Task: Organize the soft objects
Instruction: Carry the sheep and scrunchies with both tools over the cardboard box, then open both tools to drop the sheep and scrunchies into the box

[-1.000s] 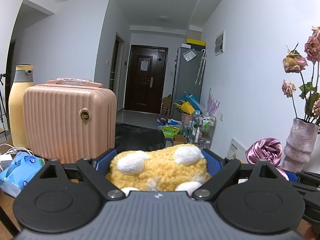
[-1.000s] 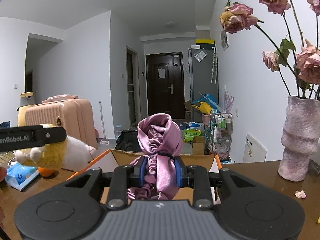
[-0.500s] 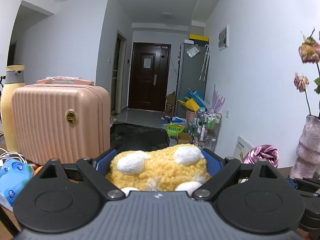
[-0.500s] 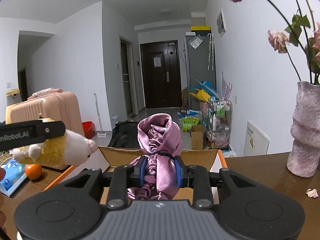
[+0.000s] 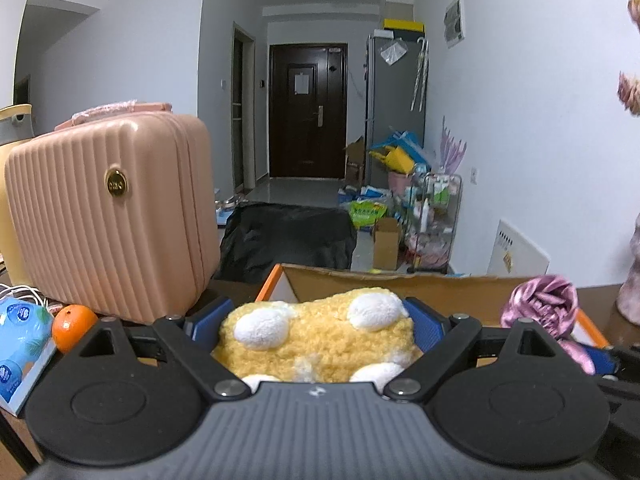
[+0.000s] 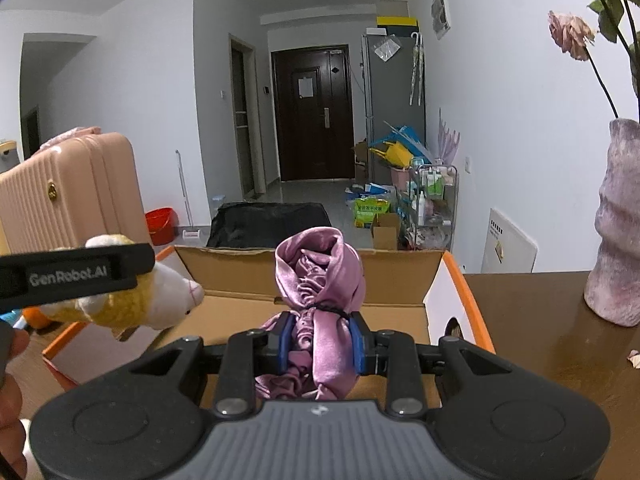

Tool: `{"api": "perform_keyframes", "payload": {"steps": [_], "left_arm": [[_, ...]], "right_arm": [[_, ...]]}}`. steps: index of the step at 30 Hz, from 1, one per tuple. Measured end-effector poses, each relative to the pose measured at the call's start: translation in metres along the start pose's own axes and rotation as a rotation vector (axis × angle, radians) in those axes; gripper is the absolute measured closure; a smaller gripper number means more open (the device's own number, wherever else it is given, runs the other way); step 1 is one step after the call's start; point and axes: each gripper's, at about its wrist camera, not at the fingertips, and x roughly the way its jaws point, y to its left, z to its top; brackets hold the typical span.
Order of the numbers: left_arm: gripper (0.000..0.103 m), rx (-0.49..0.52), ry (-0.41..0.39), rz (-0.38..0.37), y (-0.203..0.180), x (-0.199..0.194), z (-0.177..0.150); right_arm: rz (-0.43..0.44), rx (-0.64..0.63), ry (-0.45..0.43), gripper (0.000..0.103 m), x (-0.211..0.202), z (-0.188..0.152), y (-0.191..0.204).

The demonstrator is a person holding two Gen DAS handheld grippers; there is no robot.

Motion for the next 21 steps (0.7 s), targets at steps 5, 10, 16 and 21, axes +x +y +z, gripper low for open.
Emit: {"api": "perform_keyframes", "payload": {"steps": [5, 10, 16, 21], "left_arm": [[0.011, 0.013, 0.045, 0.0, -0.001, 0.012, -0.006], [0.01, 0.029, 0.049, 0.001, -0.003, 0.012, -0.009], [0.008, 0.003, 0.042, 0.011, 0.001, 0.009, -0.008], [0.0, -0.021, 0.007, 0.026, 0.004, 0.002, -0.006]], "right_arm": [[-0.006, 0.006, 0.015, 0.075, 0.005, -0.005, 0.0], [-0.013, -0.001, 0.034, 0.074, 0.007, -0.008, 0.001], [-0.025, -0.012, 0.04, 0.068, 0.007, -0.009, 0.004], [-0.055, 0.013, 0.023, 0.029, 0.002, -0.008, -0.001]]}}
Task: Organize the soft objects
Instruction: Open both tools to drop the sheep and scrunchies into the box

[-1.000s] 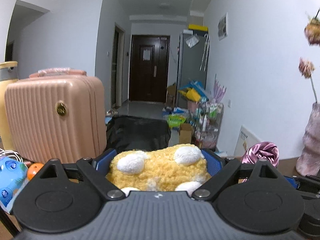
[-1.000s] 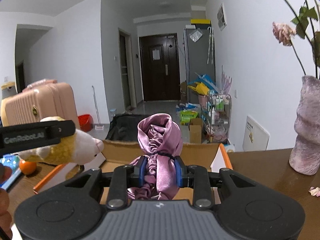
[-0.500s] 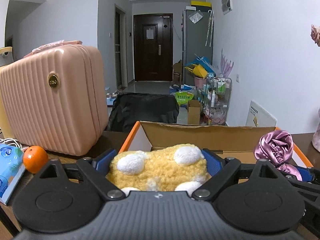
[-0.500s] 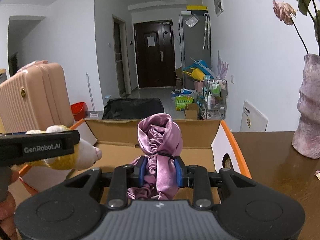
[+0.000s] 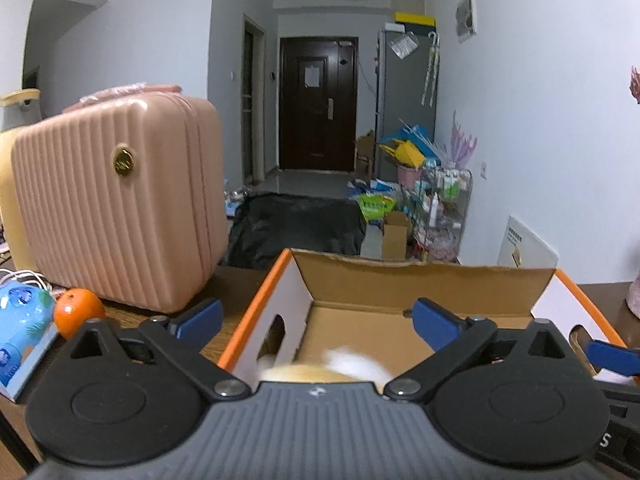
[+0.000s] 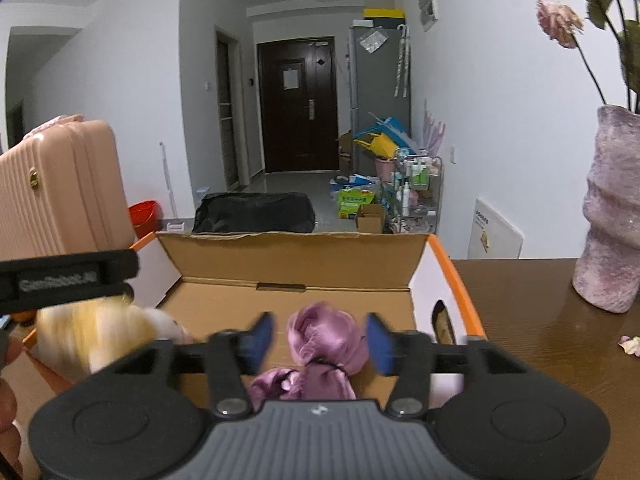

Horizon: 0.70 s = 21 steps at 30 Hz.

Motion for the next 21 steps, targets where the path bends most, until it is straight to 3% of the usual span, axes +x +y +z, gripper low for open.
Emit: {"api": "perform_keyframes", "payload": {"steps": [1, 3, 6, 21], "left_arm": [[0.0, 0.002, -0.001, -0.003, 0.0, -0.001, 0.001], [0.0, 0.001, 0.002, -0.008, -0.001, -0.001, 0.001], [0.0, -0.01, 0.0, -0.01, 0.0, -0.001, 0.002], [0.0, -0.102, -0.036, -0.058, 0.018, -0.03, 0.015]], "right_arm": [[-0.007, 0.007, -0.004, 0.02, 0.0, 0.0, -0.001], [-0.013, 0.015, -0.012, 0.011, -0.001, 0.002, -0.002], [-0.023, 0.025, -0.016, 0.004, -0.002, 0.003, -0.004], [-0.008, 0.061, -0.071, 0.0, -0.034, 0.017, -0.015]]}}
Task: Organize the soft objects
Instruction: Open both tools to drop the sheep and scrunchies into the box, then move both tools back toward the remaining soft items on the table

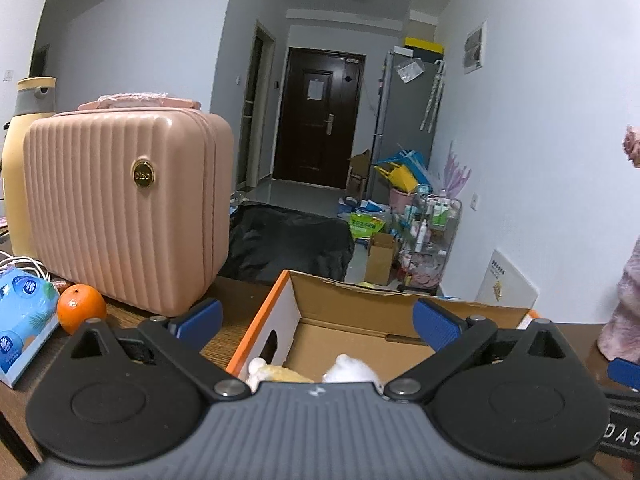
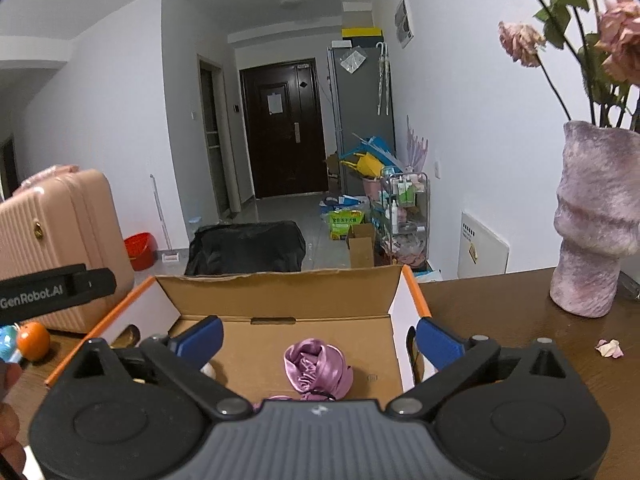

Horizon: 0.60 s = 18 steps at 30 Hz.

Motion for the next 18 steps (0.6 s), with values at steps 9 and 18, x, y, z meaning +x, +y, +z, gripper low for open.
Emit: {"api": "perform_keyframes", "payload": {"steps": [9, 18], "left_arm": [[0.0, 0.012, -0.05, -0.037, 0.006, -0.035, -0.003], [0.0, 0.04, -0.09, -0.046, 0.012, -0.07, -0.011]], "right_arm": [[0.03, -0.04, -0.011, 0.0, -0.032, -0.006, -0.002], [0.033, -0.088, -0.029, 0.0, -0.064, -0.022, -0.003]]}}
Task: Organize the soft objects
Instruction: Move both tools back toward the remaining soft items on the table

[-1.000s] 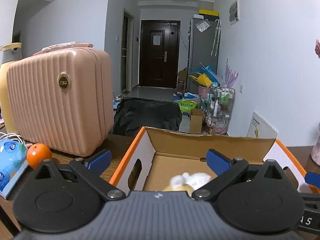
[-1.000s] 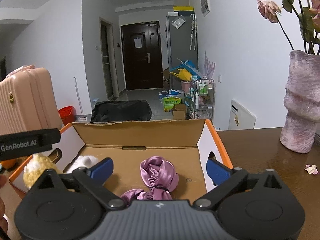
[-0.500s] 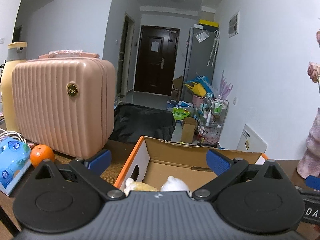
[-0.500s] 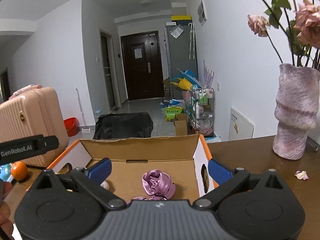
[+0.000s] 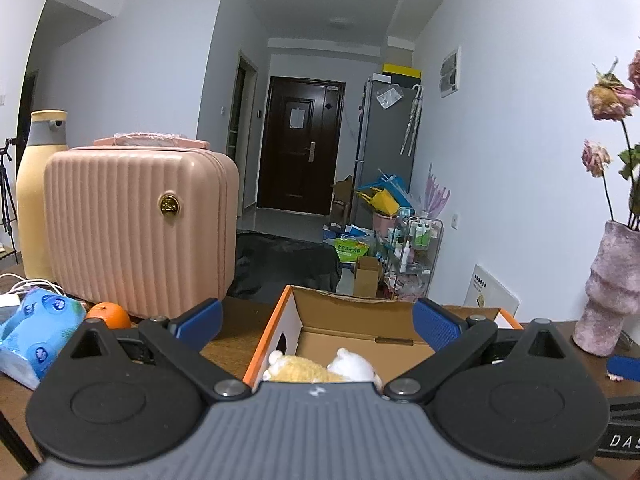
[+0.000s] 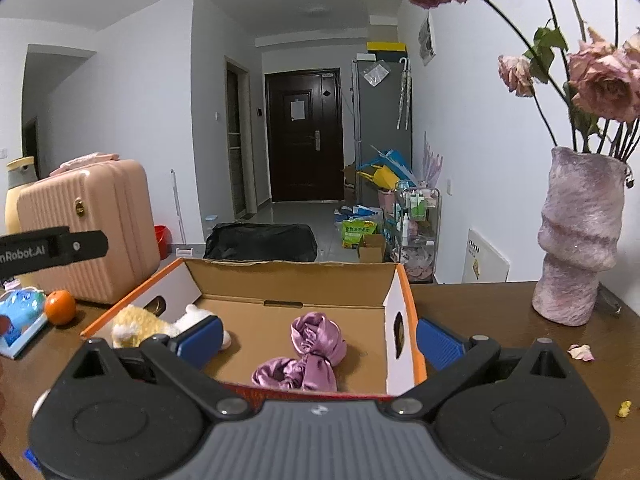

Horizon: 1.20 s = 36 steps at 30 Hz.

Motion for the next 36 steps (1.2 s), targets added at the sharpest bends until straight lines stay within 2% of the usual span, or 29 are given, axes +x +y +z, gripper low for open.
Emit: {"api": "perform_keyframes", "payload": {"steps": [19, 36], "left_arm": [[0.0, 0.07, -0.004, -0.013, 0.001, -0.07, -0.026], [0.0, 0.097, 0.054, -0.011, 0.006, -0.122, -0.054]], "right_arm": [[0.014, -0.037, -0.02, 0.0, -0.075, -0.04, 0.004], [0.005, -0.068, -0.003, 0.0, -0.133, -0.081, 0.015]]}}
